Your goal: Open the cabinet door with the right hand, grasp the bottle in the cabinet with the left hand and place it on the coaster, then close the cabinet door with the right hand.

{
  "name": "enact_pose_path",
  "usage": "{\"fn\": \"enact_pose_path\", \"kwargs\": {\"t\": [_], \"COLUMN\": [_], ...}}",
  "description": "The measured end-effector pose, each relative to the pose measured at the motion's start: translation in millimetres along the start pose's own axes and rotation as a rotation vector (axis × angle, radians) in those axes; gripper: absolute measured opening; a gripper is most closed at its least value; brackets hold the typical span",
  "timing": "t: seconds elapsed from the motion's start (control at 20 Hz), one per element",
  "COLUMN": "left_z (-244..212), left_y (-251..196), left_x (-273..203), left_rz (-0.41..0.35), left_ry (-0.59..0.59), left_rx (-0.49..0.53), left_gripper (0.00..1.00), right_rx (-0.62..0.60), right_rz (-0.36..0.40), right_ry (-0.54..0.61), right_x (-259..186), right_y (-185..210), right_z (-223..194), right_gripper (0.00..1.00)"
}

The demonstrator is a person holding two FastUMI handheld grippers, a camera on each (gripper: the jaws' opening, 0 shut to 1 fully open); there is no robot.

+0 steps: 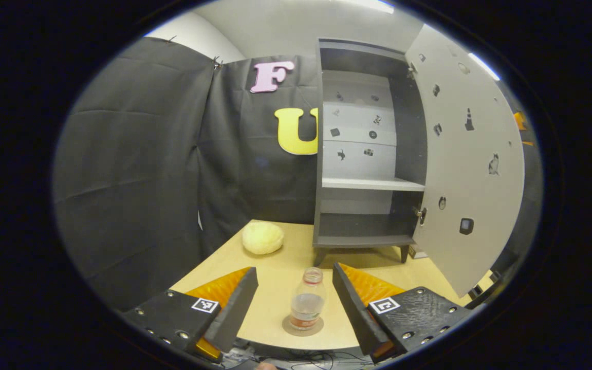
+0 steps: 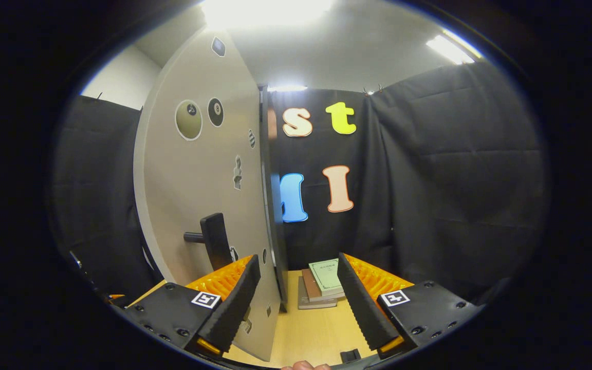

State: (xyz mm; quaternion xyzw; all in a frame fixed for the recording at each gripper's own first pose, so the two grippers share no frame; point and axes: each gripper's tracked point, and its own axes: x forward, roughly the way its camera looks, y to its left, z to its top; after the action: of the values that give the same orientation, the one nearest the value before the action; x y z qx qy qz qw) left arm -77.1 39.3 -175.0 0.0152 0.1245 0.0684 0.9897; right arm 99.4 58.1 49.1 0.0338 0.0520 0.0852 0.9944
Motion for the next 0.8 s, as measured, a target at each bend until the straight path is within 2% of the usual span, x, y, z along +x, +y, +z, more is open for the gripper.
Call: {"fn": "enact_pose_path", "kwargs": {"t": [0.1,0.15,0.3,0.55,0.8], "left_z": [1.5,3.6,11.8,35.6,52.7], "left_y": [9.3,12.6,24.9,45.7,71.2], "left_x": [-0.7,0.3,3.6,9.7,7.9], "left_rz": [-0.009,-0.016,-0.036,-0.055,-0.053], "left_ry": [0.0,-0.002,-0.012,-0.042,-0.033], "left_rx": [-0.002,-0.001,0.005,0.029,-0.005], "left_gripper": [0.92,0.88,0.88,0.89,0.9], "right_rx": [0.038,0.054,0.058,0.043,0.062], "right_rz": [0.02,0.029,0.055,0.042,0.113], "right_ry": [0.007,0.009,0.009,-0.01,0.01], "right_x": [2.0,3.0,8.9,29.3,46.2], "right_y": [23.2,35.6,70.9,116.0,170.0], "right_z": [-4.5,-6.3,-8.5,-7.0,-12.5], "right_gripper": [0.97,0.97,0.97,0.97,0.98]}}
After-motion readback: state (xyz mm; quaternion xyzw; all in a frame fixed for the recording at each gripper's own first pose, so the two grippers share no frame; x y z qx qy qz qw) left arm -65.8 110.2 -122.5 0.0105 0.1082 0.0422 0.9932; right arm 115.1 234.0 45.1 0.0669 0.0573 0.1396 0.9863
